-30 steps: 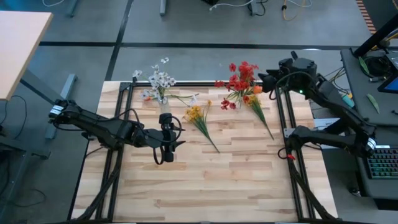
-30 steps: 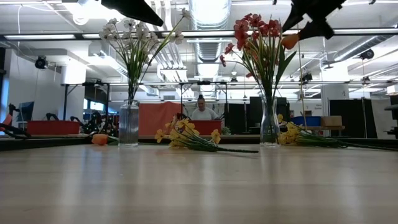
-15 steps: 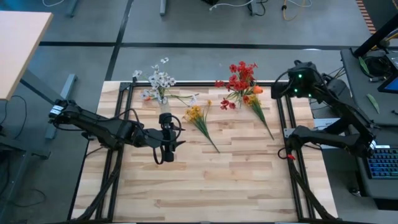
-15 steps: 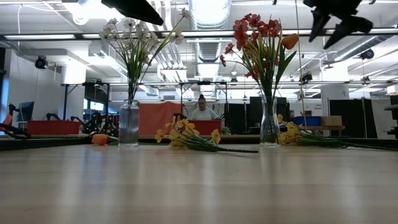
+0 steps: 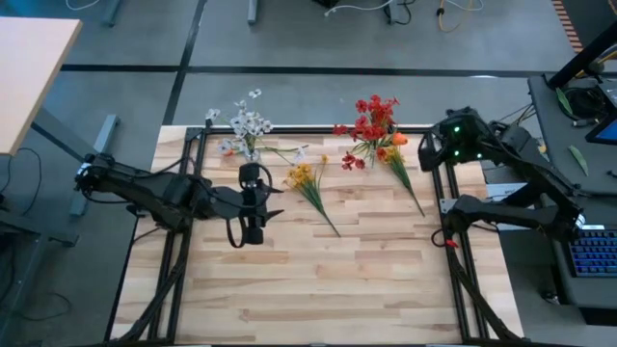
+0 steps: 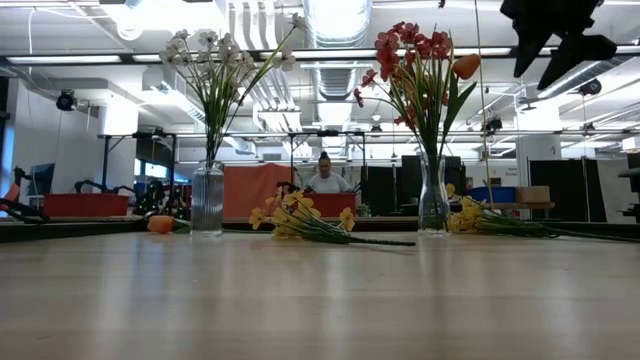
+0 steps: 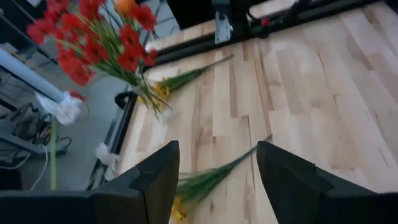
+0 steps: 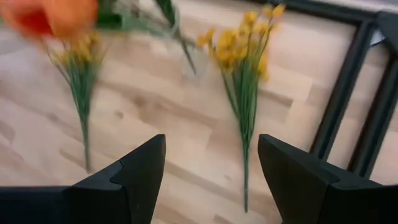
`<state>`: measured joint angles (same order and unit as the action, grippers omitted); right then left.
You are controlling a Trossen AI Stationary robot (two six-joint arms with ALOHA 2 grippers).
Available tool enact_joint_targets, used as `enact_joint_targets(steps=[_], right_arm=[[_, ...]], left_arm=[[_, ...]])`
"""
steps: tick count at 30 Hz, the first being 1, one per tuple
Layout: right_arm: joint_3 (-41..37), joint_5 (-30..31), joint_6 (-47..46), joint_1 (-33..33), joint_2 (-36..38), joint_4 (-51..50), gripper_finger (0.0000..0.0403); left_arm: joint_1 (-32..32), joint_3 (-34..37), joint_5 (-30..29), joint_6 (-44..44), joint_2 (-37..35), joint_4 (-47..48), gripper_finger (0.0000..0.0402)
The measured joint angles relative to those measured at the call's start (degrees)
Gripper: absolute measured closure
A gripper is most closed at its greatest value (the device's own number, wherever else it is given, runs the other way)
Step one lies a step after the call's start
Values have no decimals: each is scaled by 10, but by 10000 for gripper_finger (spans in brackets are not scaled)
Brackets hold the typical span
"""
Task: Sort flowers into vase by color
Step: Put the right yellow flowers into the left transparent flower vase
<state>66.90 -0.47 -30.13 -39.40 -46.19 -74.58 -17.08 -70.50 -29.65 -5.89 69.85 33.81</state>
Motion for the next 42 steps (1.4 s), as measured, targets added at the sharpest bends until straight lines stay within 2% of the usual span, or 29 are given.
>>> enact_joint_targets(steps=[10, 21, 27, 42], right_arm=[[-143, 10, -60, 126, 11, 66, 156], [-255, 45, -126, 217, -16, 138, 156], [-287, 52, -134, 227, -69, 200, 156], [-306, 142, -134, 226, -227, 214, 156]], left_arm=[[-1, 45, 0, -7, -31, -108, 203], [-4, 47, 0, 9, -86, -176, 203], [-3, 47, 0, 7, -107, -191, 203], [-3, 48, 0, 6, -111, -160, 203]])
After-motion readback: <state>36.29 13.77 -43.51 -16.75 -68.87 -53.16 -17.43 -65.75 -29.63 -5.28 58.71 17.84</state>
